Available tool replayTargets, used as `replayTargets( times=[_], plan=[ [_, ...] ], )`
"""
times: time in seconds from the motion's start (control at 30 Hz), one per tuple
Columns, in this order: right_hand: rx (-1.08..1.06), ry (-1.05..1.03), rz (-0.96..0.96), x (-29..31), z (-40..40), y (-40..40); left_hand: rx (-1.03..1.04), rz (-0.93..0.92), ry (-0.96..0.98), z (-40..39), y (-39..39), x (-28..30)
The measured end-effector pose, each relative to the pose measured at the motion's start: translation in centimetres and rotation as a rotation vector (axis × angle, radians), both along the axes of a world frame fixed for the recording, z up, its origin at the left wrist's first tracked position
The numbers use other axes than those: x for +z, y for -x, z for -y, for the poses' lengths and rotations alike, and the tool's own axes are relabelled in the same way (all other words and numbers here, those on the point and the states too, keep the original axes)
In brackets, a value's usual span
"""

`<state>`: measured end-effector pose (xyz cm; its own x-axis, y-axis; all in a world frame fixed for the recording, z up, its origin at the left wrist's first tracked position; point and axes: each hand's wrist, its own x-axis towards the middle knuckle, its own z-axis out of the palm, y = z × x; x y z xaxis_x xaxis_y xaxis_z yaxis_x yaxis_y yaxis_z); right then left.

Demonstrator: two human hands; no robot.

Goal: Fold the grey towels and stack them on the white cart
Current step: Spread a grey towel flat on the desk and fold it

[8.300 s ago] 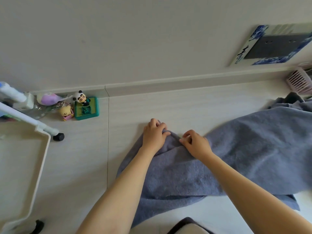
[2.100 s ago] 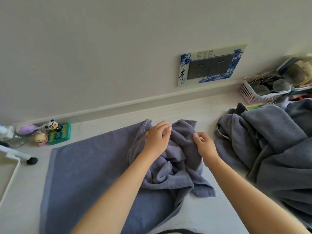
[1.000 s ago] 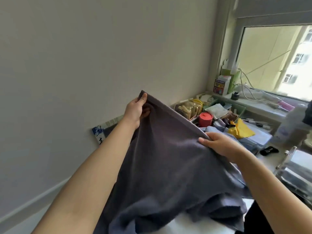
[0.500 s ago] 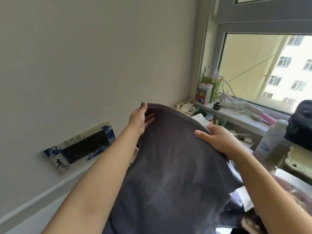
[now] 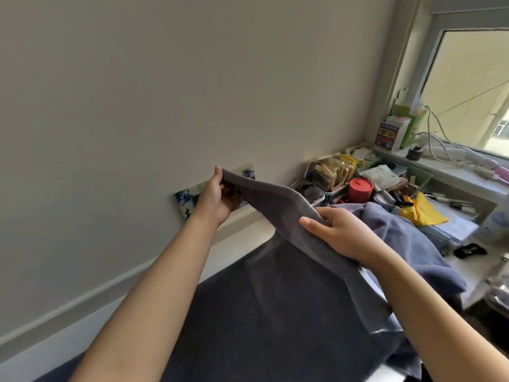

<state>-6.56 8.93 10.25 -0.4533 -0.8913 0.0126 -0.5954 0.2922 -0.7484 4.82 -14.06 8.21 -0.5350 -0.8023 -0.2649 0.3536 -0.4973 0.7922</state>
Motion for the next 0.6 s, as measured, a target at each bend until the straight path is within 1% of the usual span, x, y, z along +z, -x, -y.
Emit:
replayTargets(
  times=[0.17, 0.23, 0.37, 0.47, 0.6],
  plan=[
    [0.112, 0.037, 0.071, -0.4, 1.9, -11.2, 0.094, -0.057, -0.031, 0.5, -12.4, -0.6],
    [0.161, 0.049, 0.140, -0.1, 2.3, -14.9, 0.132, -0.074, -0.046, 0.5, -16.5, -0.7],
    [0.324, 0.018, 0.260, -0.6, 4.0, -23.1, 0.234, -0.110, -0.075, -0.5, -26.1, -1.4],
    [0.438, -0.039, 0.303, -2.6, 5.8, -29.7, 0.360, -0.118, -0.124, -1.5, -33.5, -3.9],
    [0.465, -0.194, 0.287, -8.5, 8.1, -37.0, 0.482, -0.086, -0.255, -4.6, -41.4, -9.5]
  ],
)
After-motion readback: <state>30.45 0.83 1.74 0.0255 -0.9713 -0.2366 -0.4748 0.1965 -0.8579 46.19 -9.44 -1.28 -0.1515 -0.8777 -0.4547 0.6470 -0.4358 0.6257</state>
